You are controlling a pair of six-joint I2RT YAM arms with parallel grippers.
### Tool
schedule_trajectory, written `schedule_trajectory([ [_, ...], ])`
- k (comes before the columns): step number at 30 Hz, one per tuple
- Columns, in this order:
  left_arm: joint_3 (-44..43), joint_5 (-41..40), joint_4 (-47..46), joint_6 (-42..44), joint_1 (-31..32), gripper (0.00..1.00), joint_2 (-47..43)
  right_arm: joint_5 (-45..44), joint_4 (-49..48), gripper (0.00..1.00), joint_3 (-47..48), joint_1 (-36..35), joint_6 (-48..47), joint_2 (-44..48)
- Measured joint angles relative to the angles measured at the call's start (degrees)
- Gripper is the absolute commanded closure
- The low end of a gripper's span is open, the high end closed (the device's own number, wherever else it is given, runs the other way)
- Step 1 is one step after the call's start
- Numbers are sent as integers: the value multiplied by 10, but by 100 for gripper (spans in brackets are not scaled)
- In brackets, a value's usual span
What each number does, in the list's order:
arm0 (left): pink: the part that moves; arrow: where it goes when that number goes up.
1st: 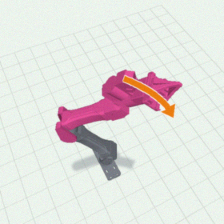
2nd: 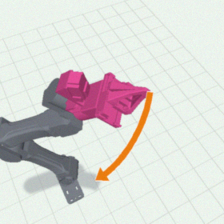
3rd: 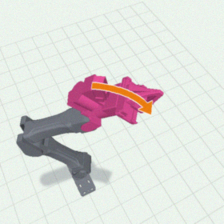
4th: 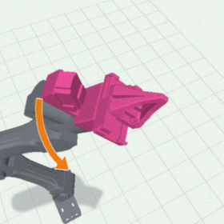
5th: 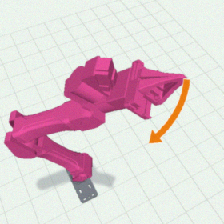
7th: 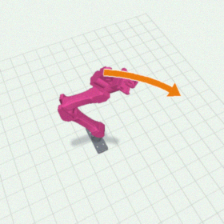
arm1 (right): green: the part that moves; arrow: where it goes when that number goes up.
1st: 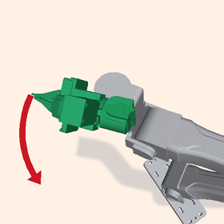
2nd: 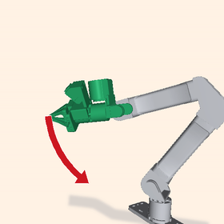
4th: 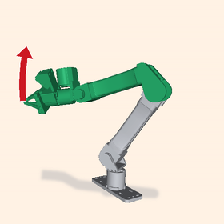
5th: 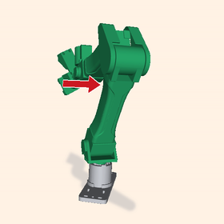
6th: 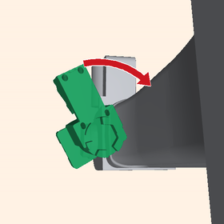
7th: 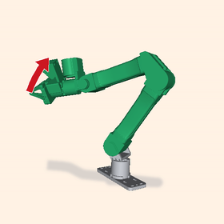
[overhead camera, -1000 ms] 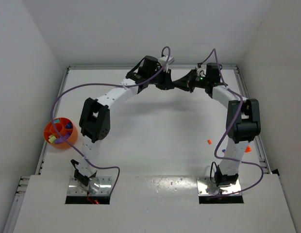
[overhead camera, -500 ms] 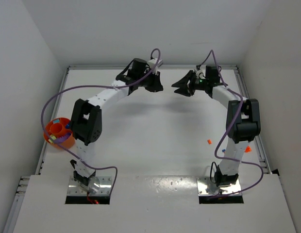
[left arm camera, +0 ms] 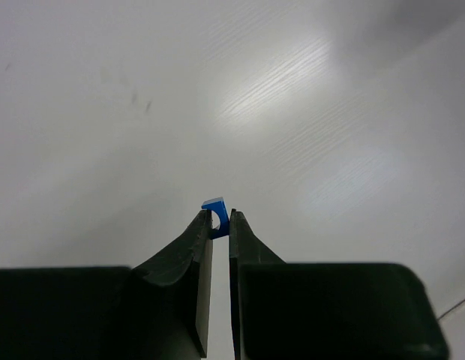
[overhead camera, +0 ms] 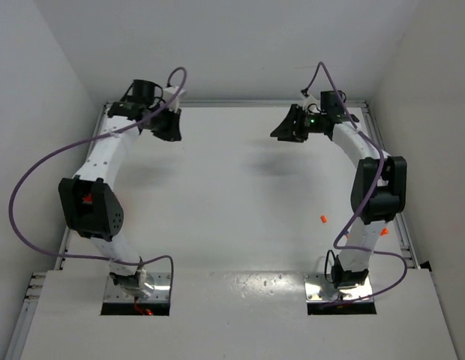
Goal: Sort the legos into containers by color
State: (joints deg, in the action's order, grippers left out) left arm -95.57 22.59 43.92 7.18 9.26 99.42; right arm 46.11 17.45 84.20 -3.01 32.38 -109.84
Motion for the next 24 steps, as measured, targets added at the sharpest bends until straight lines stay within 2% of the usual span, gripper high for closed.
schedule_trajectory([
  [7,-21,-35,161,108,-132,100,-42,-23,57,53,6,2,-99,6],
  [12,-26,-39,246,185,-215,100,-56,-27,66,53,5,2,-121,6],
  [16,-26,-54,280,227,-283,100,-60,-29,67,53,4,2,-130,6],
  [24,37,-100,296,292,-303,100,-66,-40,78,53,3,2,-151,6],
])
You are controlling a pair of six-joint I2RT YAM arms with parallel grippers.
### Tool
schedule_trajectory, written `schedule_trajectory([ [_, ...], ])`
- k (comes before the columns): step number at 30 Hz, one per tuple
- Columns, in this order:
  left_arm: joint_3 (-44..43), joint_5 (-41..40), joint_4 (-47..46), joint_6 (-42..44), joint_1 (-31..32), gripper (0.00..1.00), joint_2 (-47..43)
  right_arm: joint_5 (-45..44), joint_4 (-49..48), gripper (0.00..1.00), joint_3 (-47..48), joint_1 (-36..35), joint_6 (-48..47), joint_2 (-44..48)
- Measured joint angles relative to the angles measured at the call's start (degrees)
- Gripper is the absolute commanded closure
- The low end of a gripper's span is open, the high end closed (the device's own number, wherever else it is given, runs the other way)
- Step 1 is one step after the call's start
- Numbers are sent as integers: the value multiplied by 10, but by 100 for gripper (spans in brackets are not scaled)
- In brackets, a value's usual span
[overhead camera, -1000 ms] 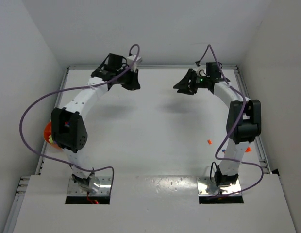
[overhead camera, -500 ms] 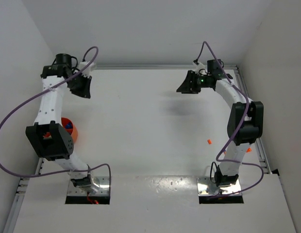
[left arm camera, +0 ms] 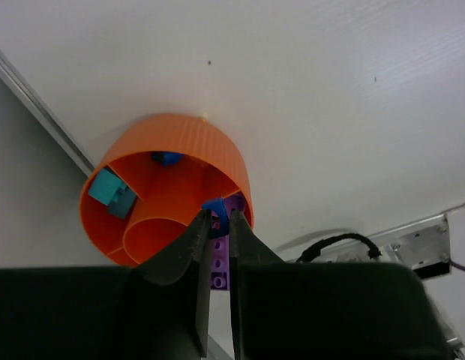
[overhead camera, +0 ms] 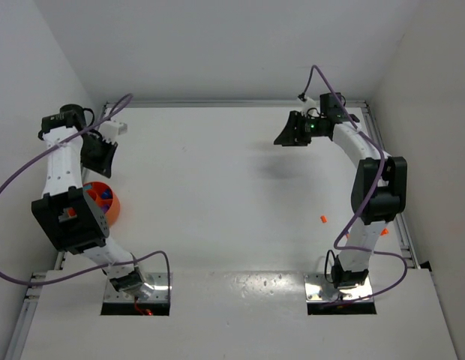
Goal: Sort the legos into containers by color
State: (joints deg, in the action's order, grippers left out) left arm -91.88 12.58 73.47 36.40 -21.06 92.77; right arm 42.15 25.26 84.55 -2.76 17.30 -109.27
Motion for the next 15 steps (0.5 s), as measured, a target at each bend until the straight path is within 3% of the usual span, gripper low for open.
schedule_trajectory([
  [15,28,-62,9,37,-23,99,54,-2,7,53,0,0,-9,-3],
])
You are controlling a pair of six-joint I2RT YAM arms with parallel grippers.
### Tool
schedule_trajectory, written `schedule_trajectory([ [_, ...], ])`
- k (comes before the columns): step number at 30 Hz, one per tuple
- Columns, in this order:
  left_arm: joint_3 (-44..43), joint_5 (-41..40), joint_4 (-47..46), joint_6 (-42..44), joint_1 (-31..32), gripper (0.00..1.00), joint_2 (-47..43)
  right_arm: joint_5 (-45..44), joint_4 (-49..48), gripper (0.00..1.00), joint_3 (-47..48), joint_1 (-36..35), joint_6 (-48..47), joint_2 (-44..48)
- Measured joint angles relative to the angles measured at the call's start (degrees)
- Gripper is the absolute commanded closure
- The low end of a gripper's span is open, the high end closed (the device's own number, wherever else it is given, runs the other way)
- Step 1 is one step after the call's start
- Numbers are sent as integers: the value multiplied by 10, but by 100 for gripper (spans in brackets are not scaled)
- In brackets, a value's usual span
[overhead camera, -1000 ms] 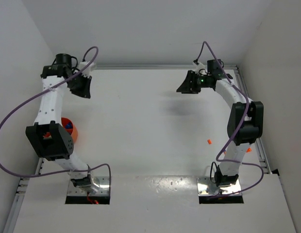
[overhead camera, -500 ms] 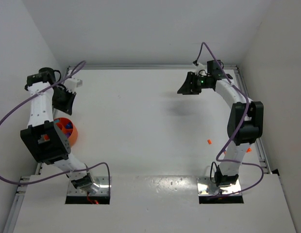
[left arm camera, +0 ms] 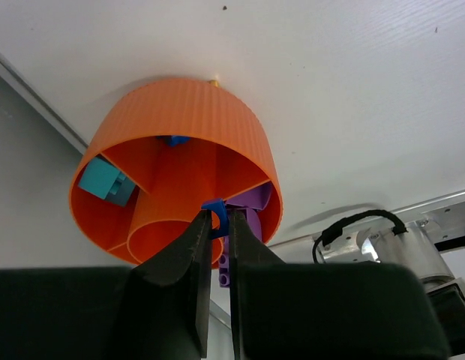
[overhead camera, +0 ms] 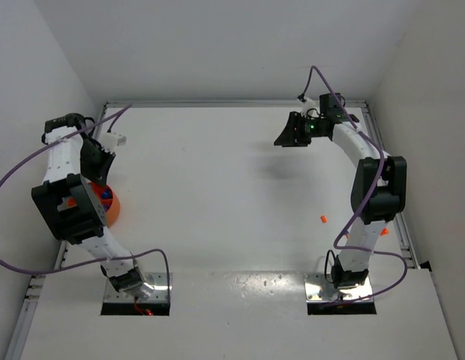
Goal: Sort the legos into containers by color
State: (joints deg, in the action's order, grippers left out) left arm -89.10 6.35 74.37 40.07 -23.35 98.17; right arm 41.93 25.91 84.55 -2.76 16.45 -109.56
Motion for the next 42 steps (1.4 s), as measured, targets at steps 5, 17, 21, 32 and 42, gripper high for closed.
schedule_trajectory([
  [5,0,-9,-1,0,0,97,21,-3,0,53,0,0,0,0],
  [17,0,-30,-1,2,0,90,44,-14,0,53,0,0,0,0],
  [21,0,-39,-1,4,0,82,48,-15,0,52,0,0,-2,0],
  [32,1,-45,-1,12,0,58,57,-19,0,52,0,0,-4,0],
  [42,-40,-11,5,13,5,58,57,-40,4,54,-7,0,-19,2],
])
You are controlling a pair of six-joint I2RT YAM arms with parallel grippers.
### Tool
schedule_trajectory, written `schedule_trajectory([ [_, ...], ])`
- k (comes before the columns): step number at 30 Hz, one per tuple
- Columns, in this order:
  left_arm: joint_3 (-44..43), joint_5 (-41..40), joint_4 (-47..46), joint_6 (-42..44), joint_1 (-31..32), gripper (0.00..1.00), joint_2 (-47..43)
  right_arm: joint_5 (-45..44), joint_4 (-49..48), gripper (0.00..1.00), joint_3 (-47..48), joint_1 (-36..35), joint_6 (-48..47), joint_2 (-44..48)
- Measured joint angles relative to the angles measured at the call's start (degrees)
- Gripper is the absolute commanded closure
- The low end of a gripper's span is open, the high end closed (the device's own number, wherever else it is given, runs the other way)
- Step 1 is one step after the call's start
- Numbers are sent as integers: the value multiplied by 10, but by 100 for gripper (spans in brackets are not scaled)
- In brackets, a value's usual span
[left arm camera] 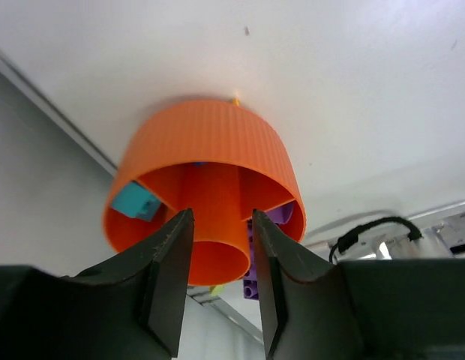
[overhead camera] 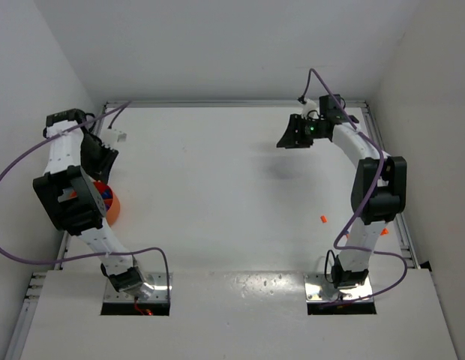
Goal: Sort the legos into containers by color
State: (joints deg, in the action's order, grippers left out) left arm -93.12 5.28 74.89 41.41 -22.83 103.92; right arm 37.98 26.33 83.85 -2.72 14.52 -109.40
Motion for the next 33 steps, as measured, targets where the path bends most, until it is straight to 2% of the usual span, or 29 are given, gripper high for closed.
schedule_trajectory([
  [3,-73,26,-2,-17,24,55,3,-31,16,54,-14,2,-32,14],
  [5,-133,43,-12,-39,60,50,12,-52,39,57,-29,7,-69,34],
  [6,-159,52,-28,-54,84,43,16,-64,59,57,-35,11,-90,47],
  [7,-177,61,-43,-65,107,24,20,-73,78,57,-37,16,-110,58],
  [8,-194,66,-61,-78,136,10,23,-81,99,57,-37,22,-133,68],
  [9,-204,73,-76,-93,161,0,26,-89,121,57,-37,30,-159,78],
  [15,-214,96,-178,-159,303,0,44,-161,221,61,-42,83,-267,135],
  [17,-207,105,-221,-190,326,0,45,-202,234,46,-46,98,-283,162],
  [18,-202,113,-244,-204,330,0,45,-221,238,33,-48,102,-289,176],
  [20,-186,134,-297,-236,331,0,45,-239,255,26,-49,111,-311,199],
  [23,-176,170,-347,-255,327,0,53,-248,320,28,-49,119,-373,223],
  [30,-172,221,-395,-243,339,0,103,-293,462,46,-84,119,-505,217],
  [33,-172,233,-396,-240,346,0,128,-306,480,46,-119,119,-556,224],
])
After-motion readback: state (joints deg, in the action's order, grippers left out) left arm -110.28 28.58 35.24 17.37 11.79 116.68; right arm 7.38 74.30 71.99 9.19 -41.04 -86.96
